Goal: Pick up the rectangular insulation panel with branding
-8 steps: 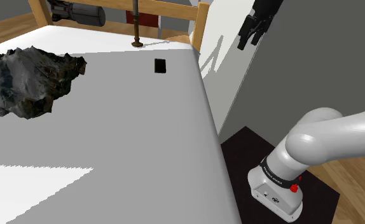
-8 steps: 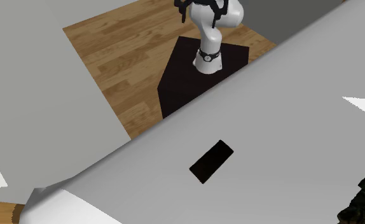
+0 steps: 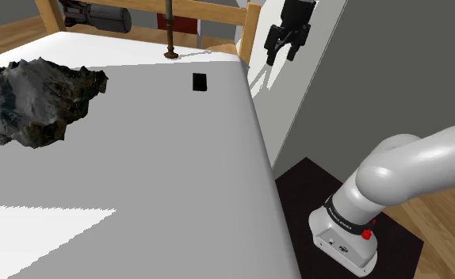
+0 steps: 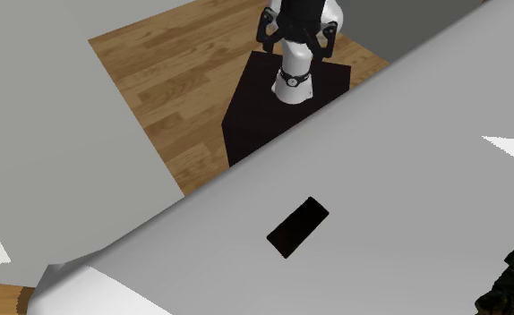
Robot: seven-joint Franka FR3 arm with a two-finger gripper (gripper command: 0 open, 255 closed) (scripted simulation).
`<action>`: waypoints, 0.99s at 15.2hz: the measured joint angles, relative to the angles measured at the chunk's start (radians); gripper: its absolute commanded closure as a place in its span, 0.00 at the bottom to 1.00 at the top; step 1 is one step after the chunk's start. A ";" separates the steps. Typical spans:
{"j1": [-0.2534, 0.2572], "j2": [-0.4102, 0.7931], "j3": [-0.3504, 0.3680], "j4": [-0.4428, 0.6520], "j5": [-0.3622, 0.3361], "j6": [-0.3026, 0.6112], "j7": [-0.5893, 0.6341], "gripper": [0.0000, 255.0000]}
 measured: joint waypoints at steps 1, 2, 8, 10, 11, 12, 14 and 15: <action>-0.002 0.033 0.010 0.009 0.003 0.019 0.023 0.00; -0.005 0.077 0.018 0.039 0.004 0.029 0.043 0.00; -0.012 0.303 0.075 0.174 0.003 0.089 0.188 0.00; -0.011 0.380 0.092 0.229 -0.002 0.100 0.239 0.00; -0.010 0.421 0.099 0.264 -0.006 0.100 0.264 0.00; -0.010 0.464 0.103 0.306 -0.012 0.097 0.285 0.00; -0.004 0.548 0.115 0.371 -0.022 0.104 0.336 0.00; 0.000 0.593 0.120 0.410 -0.029 0.104 0.360 0.00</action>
